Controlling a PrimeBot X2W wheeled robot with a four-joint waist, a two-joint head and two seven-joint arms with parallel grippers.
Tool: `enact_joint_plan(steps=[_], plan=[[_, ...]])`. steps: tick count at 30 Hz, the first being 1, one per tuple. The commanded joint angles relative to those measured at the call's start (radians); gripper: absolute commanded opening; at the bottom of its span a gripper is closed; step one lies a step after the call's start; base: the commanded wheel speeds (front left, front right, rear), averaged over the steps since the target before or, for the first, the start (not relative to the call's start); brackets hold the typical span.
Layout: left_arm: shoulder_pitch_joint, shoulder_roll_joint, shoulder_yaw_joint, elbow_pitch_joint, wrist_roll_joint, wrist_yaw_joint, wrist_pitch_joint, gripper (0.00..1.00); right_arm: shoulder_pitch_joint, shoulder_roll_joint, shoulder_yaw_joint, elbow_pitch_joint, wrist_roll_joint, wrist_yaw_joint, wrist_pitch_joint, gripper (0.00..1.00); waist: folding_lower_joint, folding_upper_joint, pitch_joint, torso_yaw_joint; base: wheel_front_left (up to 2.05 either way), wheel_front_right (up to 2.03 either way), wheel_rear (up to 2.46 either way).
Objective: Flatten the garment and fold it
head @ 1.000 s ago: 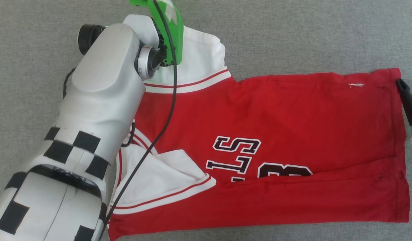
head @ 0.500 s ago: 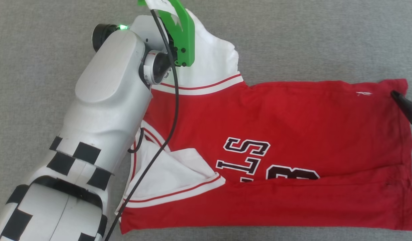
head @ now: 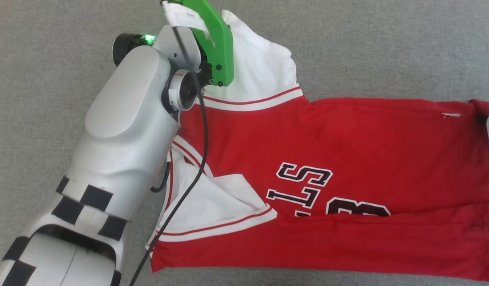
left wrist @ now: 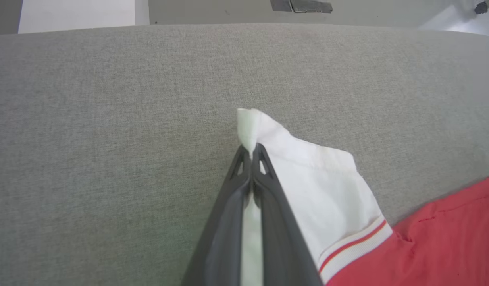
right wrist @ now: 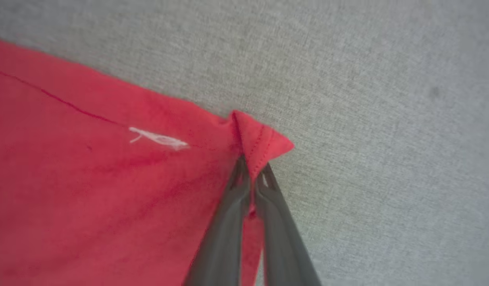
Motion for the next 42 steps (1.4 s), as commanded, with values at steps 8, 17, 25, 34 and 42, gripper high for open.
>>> enact_joint_plan(steps=[8, 17, 25, 34, 42], plan=[[0.13, 0.068, 0.048, -0.151, -0.051, -0.018, -0.057, 0.0, 0.068, 0.049, -0.061, -0.019, -0.003, -0.002, -0.149, 0.0, 0.0, 0.0, -0.125, -0.009, 0.0, 0.0, 0.0], [0.451, 0.147, 0.128, -0.44, -0.154, 0.03, -0.087, 0.0, 0.233, 0.11, -0.12, -0.005, -0.026, -0.002, -0.223, 0.0, 0.0, 0.0, -0.279, -0.02, 0.0, 0.0, 0.0], [0.835, 0.197, 0.222, -0.693, -0.222, 0.144, -0.152, 0.0, 0.364, 0.175, -0.167, -0.002, -0.045, -0.002, -0.245, 0.0, 0.0, 0.0, -0.335, -0.018, 0.0, 0.0, 0.0], [1.143, 0.163, 0.282, -0.759, -0.295, 0.216, -0.223, 0.0, 0.487, 0.234, -0.199, 0.01, -0.056, -0.002, -0.241, 0.0, 0.0, 0.0, -0.345, -0.013, 0.0, 0.0, 0.0], [1.186, 0.116, 0.285, -0.597, -0.36, 0.183, -0.23, 0.0, 0.528, 0.277, -0.177, 0.077, -0.068, -0.002, -0.249, 0.0, 0.0, 0.0, -0.363, -0.018, 0.0, 0.0, 0.0]])
